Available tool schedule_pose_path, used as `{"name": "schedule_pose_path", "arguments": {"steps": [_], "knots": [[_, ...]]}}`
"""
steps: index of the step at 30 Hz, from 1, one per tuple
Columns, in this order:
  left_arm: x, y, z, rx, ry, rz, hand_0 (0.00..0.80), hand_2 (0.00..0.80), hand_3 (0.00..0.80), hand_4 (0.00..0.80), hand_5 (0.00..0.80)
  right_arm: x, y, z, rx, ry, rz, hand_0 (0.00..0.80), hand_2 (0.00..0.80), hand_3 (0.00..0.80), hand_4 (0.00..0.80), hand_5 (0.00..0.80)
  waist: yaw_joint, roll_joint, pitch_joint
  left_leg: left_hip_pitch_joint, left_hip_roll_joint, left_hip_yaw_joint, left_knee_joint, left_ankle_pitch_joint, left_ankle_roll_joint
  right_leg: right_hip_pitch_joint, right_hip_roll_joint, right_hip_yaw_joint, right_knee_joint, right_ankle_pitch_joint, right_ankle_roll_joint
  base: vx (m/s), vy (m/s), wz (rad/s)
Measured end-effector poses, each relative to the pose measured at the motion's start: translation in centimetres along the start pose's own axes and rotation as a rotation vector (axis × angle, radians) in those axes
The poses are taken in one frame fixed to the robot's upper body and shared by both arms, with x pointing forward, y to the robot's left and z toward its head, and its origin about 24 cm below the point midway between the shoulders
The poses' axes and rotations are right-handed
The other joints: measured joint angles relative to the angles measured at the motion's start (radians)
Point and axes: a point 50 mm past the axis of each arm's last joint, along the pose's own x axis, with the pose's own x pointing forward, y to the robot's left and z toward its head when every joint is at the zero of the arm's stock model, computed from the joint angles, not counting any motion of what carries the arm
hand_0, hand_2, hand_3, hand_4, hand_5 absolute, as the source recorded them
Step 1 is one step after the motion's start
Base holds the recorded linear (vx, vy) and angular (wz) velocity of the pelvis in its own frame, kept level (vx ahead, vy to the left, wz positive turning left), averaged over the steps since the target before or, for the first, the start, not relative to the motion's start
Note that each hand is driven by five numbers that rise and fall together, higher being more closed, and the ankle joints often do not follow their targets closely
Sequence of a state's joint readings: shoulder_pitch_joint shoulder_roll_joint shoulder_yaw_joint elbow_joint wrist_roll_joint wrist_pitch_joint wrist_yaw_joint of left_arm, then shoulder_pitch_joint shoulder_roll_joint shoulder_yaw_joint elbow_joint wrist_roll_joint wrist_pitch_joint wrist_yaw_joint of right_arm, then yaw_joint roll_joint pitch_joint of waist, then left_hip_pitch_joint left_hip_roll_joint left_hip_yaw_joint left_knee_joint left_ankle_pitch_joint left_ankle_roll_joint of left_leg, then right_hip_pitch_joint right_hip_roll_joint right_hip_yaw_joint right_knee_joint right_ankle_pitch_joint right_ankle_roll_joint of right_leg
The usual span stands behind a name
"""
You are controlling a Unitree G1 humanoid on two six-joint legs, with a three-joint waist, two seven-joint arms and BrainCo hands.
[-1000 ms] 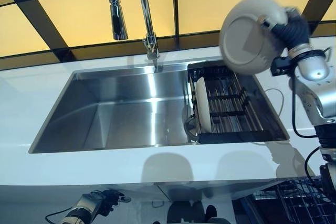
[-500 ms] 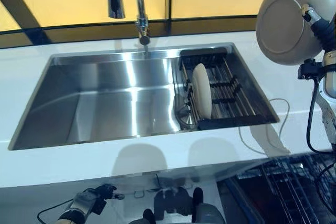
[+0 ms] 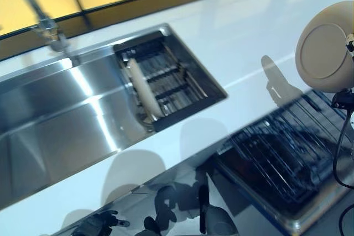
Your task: Take plates into dishwasher
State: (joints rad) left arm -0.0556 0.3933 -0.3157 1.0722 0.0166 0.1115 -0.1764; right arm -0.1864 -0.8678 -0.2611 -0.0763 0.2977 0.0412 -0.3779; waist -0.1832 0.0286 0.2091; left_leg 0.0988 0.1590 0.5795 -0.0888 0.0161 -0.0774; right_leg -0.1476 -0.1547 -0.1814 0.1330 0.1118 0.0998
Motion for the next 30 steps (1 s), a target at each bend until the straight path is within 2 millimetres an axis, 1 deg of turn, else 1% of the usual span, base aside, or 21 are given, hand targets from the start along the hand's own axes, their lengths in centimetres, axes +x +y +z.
{"name": "schedule_pose_path", "arguments": {"steps": [1,2,3,4,5,6,7,8,9,10,11,12,14,16,18,21,23,26,30], "knots": [[0.0,0.2,0.2,0.008,-0.007,0.005,0.0,0.0,0.0,0.0,0.0,-0.3,0.0,-0.4,-0.007,0.013,0.009,0.8,0.8,0.8,0.8,0.8,0.013,-0.002,-0.008,0.011,0.02,0.027,0.006,0.009,-0.017,0.007,-0.016,-0.021,0.072,-0.052,0.008,-0.065,-0.423,-0.3],[-0.2,0.8,0.0,0.017,-0.008,0.018,0.0,0.0,0.0,0.0,0.0,-0.7,0.1,-0.6,0.0,0.01,0.016,0.8,0.8,0.8,0.8,0.8,0.032,-0.021,-0.024,0.014,0.025,0.04,0.009,0.017,-0.029,0.031,-0.031,-0.041,0.057,-0.072,0.012,-0.047,-0.407,-0.58],[-0.3,1.4,-0.2,0.021,-0.003,0.036,0.0,0.0,0.0,0.0,0.0,-0.8,0.4,-0.6,0.025,0.0,0.02,0.8,0.8,0.8,0.8,0.8,0.044,-0.039,-0.035,0.014,0.028,0.048,0.008,0.029,-0.041,0.064,-0.016,-0.046,-0.021,-0.08,0.017,-0.044,-0.371,-0.61],[-0.3,1.6,0.1,0.022,-0.01,0.047,0.0,0.0,0.0,0.0,0.0,-0.8,0.6,-0.3,0.04,-0.017,0.022,0.8,0.8,0.8,0.8,0.8,0.062,-0.046,-0.04,0.013,0.034,0.054,0.009,0.034,-0.038,0.08,0.003,-0.05,-0.083,-0.082,0.015,-0.035,-0.314,-0.64],[-0.3,1.5,0.4,0.015,-0.021,0.05,0.0,0.0,0.0,0.0,0.0,-0.7,0.7,-0.1,0.046,-0.03,0.026,0.8,0.8,0.8,0.8,0.8,0.07,-0.043,-0.038,0.013,0.041,0.052,0.01,0.034,-0.038,0.087,0.016,-0.045,-0.116,-0.075,-0.002,-0.023,-0.301,-0.65],[-0.1,1.1,1.0,0.011,-0.045,0.047,0.0,0.0,0.0,0.0,0.0,-0.7,0.7,-0.2,0.05,-0.025,0.031,0.8,0.8,0.8,0.8,0.8,0.063,-0.024,-0.039,0.006,0.061,0.05,0.017,0.043,-0.026,0.096,0.044,-0.036,-0.158,-0.051,-0.02,-0.012,-0.292,-0.46],[0.0,0.7,1.4,0.009,-0.056,0.038,0.0,0.0,0.0,0.0,0.0,-0.9,0.8,-0.7,0.048,-0.006,0.036,0.8,0.8,0.8,0.8,0.8,0.059,-0.017,-0.042,0.006,0.071,0.047,0.028,0.044,-0.024,0.106,0.057,-0.027,-0.175,-0.043,-0.029,-0.01,-0.297,-0.36],[0.1,0.3,1.7,0.006,-0.064,0.029,0.0,0.0,0.0,0.0,0.0,-1.1,0.9,-1.0,0.041,0.008,0.043,0.8,0.8,0.8,0.8,0.8,0.053,-0.01,-0.047,0.003,0.071,0.043,0.03,0.041,-0.027,0.111,0.065,-0.019,-0.185,-0.039,-0.035,-0.02,-0.274,-0.21],[0.1,-0.2,2.0,0.002,-0.081,0.023,0.0,0.0,0.0,0.0,0.0,-1.4,0.9,-1.3,0.038,0.02,0.048,0.8,0.8,0.8,0.8,0.8,0.037,-0.002,-0.052,0.005,0.073,0.04,0.029,0.036,-0.032,0.12,0.075,-0.017,-0.201,-0.035,-0.041,-0.037,-0.239,-0.15],[0.2,-0.5,2.4,0.0,-0.101,0.022,0.0,0.0,0.0,0.0,0.0,-1.7,1.0,-1.6,0.038,0.034,0.05,0.8,0.8,0.8,0.8,0.8,0.028,0.003,-0.054,0.005,0.077,0.029,0.03,0.036,-0.033,0.123,0.082,-0.018,-0.211,-0.03,-0.044,-0.046,-0.223,-0.11],[0.3,-0.8,3.0,-0.001,-0.125,0.021,0.0,0.0,0.0,0.0,0.0,-2.1,1.0,-2.1,0.031,0.051,0.054,0.8,0.8,0.8,0.8,0.8,0.024,0.004,-0.054,0.003,0.079,0.014,0.035,0.036,-0.033,0.122,0.086,-0.015,-0.216,-0.026,-0.046,-0.046,-0.179,-0.11],[0.3,-1.0,3.4,-0.001,-0.143,0.021,0.0,0.0,0.0,0.0,0.0,-2.4,1.1,-2.4,0.027,0.064,0.058,0.8,0.8,0.8,0.8,0.8,0.021,0.004,-0.054,-0.003,0.081,0.01,0.041,0.036,-0.033,0.119,0.086,-0.011,-0.217,-0.025,-0.046,-0.045,-0.178,-0.07],[0.3,-1.5,4.7,-0.002,-0.196,0.022,0.0,0.0,0.0,0.0,0.0,-3.2,1.5,-3.3,0.009,0.099,0.095,0.8,0.8,0.8,0.8,0.8,0.007,0.011,-0.05,-0.012,0.079,-0.001,0.047,0.036,-0.034,0.108,0.082,-0.01,-0.217,-0.018,-0.043,-0.044,-0.157,0.01],[0.2,-1.6,5.4,0.0,-0.222,0.021,0.0,0.0,0.0,0.0,0.0,-4.0,1.9,-4.0,-0.012,0.125,0.129,0.8,0.8,0.8,0.8,0.8,0.004,0.022,-0.043,-0.02,0.075,-0.011,0.051,0.036,-0.034,0.101,0.077,-0.012,-0.217,-0.015,-0.038,-0.071,-0.112,0.03],[0.2,-1.6,5.8,0.002,-0.235,0.022,0.0,0.0,0.0,0.0,0.0,-4.4,2.1,-4.4,-0.042,0.137,0.163,0.8,0.8,0.8,0.8,0.8,0.004,0.036,-0.028,-0.027,0.072,-0.019,0.052,0.036,-0.033,0.098,0.072,-0.018,-0.217,-0.013,-0.036,-0.104,-0.082,0.08],[0.2,-1.5,6.4,0.006,-0.249,0.023,0.0,0.0,0.0,0.0,0.0,-4.6,2.4,-4.8,-0.083,0.143,0.207,0.8,0.8,0.8,0.8,0.8,0.003,0.071,-0.005,-0.052,0.062,-0.037,0.049,0.036,-0.033,0.081,0.061,-0.022,-0.217,-0.008,-0.03,-0.059,-0.029,0.12],[0.2,-1.5,6.5,0.009,-0.252,0.022,0.0,0.0,0.0,0.0,0.0,-4.9,2.9,-5.6,-0.131,0.17,0.259,0.8,0.8,0.8,0.8,0.8,0.003,0.087,0.008,-0.061,0.052,-0.042,0.046,0.038,-0.032,0.075,0.052,-0.027,-0.217,-0.005,-0.025,-0.01,0.006,0.09],[0.2,-1.7,6.5,0.014,-0.249,0.009,0.0,0.0,0.0,0.0,0.0,-5.6,3.8,-6.5,-0.193,0.199,0.339,0.8,0.8,0.8,0.8,0.8,0.005,0.097,0.018,-0.063,0.038,-0.046,0.044,0.04,-0.029,0.078,0.036,-0.034,-0.217,-0.005,-0.019,-0.01,0.017,0.1],[0.1,-1.8,7.0,0.022,-0.269,-0.011,0.0,0.0,0.0,0.0,0.0,-6.4,4.9,-7.2,-0.265,0.2,0.413,0.8,0.8,0.8,0.8,0.8,0.007,0.1,0.033,-0.064,0.022,-0.064,0.032,0.048,-0.018,0.086,0.022,-0.053,-0.217,-0.01,-0.011,-0.01,0.016,0.16]]}}
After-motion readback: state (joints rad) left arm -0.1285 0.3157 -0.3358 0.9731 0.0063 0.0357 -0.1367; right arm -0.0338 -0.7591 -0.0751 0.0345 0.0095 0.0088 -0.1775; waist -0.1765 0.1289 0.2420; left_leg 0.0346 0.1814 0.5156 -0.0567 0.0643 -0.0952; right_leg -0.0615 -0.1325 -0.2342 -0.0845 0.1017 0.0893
